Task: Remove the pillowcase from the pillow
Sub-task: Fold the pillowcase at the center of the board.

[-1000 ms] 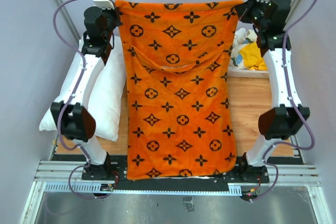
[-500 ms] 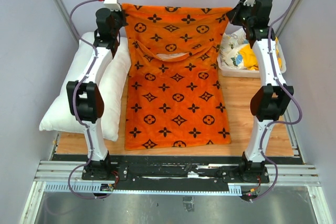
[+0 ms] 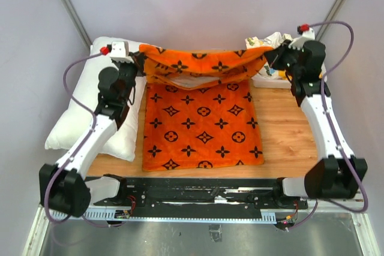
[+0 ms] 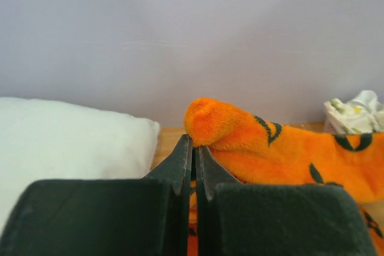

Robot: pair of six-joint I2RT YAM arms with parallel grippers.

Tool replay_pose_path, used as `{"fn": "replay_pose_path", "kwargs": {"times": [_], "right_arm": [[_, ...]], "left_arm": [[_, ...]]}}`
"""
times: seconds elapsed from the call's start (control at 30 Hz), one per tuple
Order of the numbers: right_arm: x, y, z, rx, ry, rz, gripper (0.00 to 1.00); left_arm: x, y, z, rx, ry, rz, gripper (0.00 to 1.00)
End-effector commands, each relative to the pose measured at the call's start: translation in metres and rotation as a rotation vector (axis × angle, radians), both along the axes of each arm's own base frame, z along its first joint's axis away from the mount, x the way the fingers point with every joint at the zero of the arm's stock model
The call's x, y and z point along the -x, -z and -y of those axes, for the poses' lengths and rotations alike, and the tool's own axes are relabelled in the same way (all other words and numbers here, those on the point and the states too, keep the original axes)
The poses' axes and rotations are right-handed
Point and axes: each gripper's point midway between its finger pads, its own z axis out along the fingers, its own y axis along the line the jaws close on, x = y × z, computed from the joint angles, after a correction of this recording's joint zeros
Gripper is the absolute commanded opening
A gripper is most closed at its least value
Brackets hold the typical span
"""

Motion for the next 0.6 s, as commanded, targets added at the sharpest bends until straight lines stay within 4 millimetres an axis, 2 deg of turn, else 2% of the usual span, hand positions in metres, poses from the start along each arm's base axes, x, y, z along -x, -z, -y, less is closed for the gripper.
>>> {"fn": "replay_pose_path", "kwargs": {"times": [0.0,0.1,0.2,0.23,0.37,0.47,0.57], "right_arm": [[0.038,0.017,0.015,-0.157,0.14,-0.014,0.01],[0.068,0.055,0.003,-0.252,0.112,-0.105,0.01],[0.097,0.095,-0.004,-0.257,0.085,-0.217,0.01],[0.109,0.114,-0.003,-0.247,0.094,-0.273,0.01],[0.145,0.165,0.005,-0.227,0.13,-0.439,0.01],[0.165,0.184,0.011,-0.238,0.145,-0.509,0.01],[0.174,0.182,0.015,-0.232,0.153,-0.526,0.01]], "left_arm": [[0.039,0.02,-0.019,0.088,-0.122,-0.024,0.0],[0.065,0.063,-0.03,0.273,-0.173,-0.138,0.0],[0.093,0.109,-0.034,0.401,-0.202,-0.266,0.0],[0.101,0.121,-0.034,0.432,-0.209,-0.301,0.0],[0.137,0.179,-0.032,0.521,-0.218,-0.465,0.0],[0.156,0.205,-0.021,0.595,-0.164,-0.526,0.0],[0.168,0.209,-0.014,0.647,-0.12,-0.539,0.0]]}}
